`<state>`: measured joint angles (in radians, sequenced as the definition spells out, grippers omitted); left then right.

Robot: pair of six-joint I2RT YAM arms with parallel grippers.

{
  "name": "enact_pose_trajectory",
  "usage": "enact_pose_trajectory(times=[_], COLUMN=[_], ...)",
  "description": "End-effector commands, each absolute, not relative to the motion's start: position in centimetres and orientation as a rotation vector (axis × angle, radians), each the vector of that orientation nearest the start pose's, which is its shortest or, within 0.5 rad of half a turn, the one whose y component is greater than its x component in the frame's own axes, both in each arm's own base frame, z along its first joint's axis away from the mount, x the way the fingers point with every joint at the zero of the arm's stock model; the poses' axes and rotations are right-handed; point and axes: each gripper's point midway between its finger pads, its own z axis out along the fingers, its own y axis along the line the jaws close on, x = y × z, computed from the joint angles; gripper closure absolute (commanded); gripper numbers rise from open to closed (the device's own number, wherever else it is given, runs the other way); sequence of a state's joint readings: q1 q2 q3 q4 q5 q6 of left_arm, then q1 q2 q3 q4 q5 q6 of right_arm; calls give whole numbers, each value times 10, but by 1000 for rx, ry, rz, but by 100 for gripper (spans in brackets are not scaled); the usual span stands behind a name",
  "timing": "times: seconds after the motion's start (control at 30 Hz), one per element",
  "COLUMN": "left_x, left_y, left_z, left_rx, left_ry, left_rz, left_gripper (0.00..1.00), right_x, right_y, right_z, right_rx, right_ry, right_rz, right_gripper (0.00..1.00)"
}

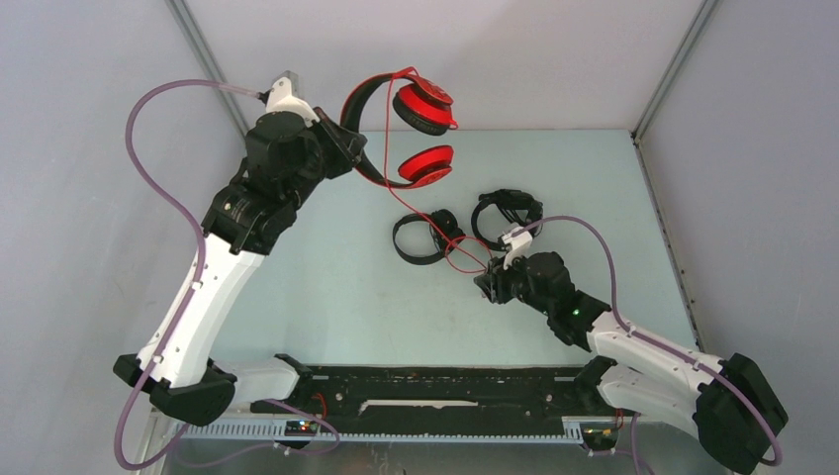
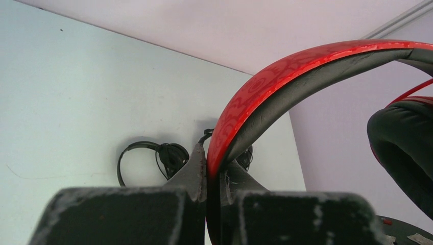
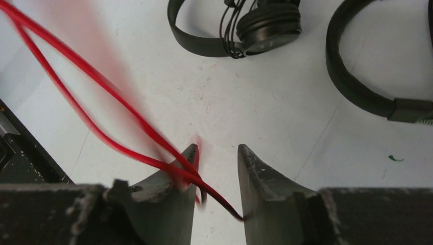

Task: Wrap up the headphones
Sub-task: Wrap the headphones cable around the headphones.

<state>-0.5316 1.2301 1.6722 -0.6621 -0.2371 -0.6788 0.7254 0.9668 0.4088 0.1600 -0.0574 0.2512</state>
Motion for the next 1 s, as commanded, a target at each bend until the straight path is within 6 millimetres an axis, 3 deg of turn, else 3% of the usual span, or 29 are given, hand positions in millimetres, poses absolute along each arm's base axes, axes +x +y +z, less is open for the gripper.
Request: enact_pose_trajectory(times=[0.0,0.2,0.4,0.57,0.63,0.77,0.87,0.97], left_x=[315,316,320,323,323,322,321,320], left_y=[-153,-153,-160,-165,-171,-180,-180,-181], left_z=[493,490,475,462,460,456,456,455], left_rx=[-338,-325,-290,-272,-250,-221,-212,-203], left_ry=[1631,1638,1680,1715,1729,1751,1758,1764], left_rz=[-685,-674,-667,-664,-687,-722,-722,-723], left_gripper=[100,100,100,100,100,100,100,100], right_x=[228,224,202,189,187,189,185,186], right_y=[218,220,242,246,246,245,250,254], right_z=[109,119,163,186,192,201,219,248], right_rx=[-407,-358,-508,-569,-568,-557,-587,-613], right_ry=[2050,2053,1885,1814,1797,1759,1671,1554], right_rz=[700,802,1009,1084,1090,1092,1127,1132], right_gripper=[61,58,59,47,50,64,57,42])
